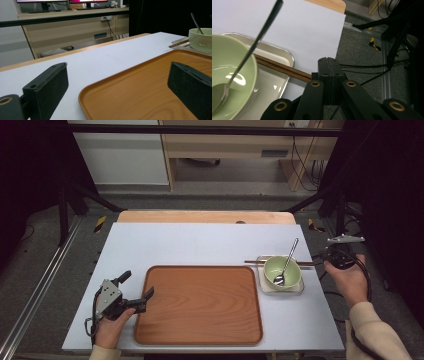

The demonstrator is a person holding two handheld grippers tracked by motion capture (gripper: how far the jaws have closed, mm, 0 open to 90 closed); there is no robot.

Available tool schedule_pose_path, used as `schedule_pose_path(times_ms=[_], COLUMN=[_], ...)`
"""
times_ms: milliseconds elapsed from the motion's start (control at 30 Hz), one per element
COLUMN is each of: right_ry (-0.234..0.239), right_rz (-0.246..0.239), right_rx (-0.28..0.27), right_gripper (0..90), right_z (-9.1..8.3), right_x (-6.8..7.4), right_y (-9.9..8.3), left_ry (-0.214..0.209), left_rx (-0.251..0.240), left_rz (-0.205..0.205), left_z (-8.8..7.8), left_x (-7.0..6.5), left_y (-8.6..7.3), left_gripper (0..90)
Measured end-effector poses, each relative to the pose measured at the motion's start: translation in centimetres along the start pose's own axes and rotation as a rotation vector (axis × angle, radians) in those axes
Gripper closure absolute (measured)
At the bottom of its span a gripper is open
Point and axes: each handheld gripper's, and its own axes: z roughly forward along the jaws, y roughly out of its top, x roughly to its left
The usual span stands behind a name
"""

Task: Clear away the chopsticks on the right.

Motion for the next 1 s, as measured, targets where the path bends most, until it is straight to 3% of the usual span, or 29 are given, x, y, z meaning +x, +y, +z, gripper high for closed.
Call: schedule_pose_path(times_ms=[467,1000], right_ry=[0.038,0.052], right_rz=[0.046,0.029], right_rx=[0.057,0.097], right_gripper=[90.0,90.0], right_z=[4.9,7.5], right_x=[0.2,0.9], right_y=[-0.2,-0.2], left_ry=[-0.001,0.0], left_rx=[0.005,0.014], left_rz=[-0.001,0.002], left_z=[0.0,0.1], left_x=[0.1,0.2], left_y=[-0.1,-0.2], left_gripper=[2.8,2.9])
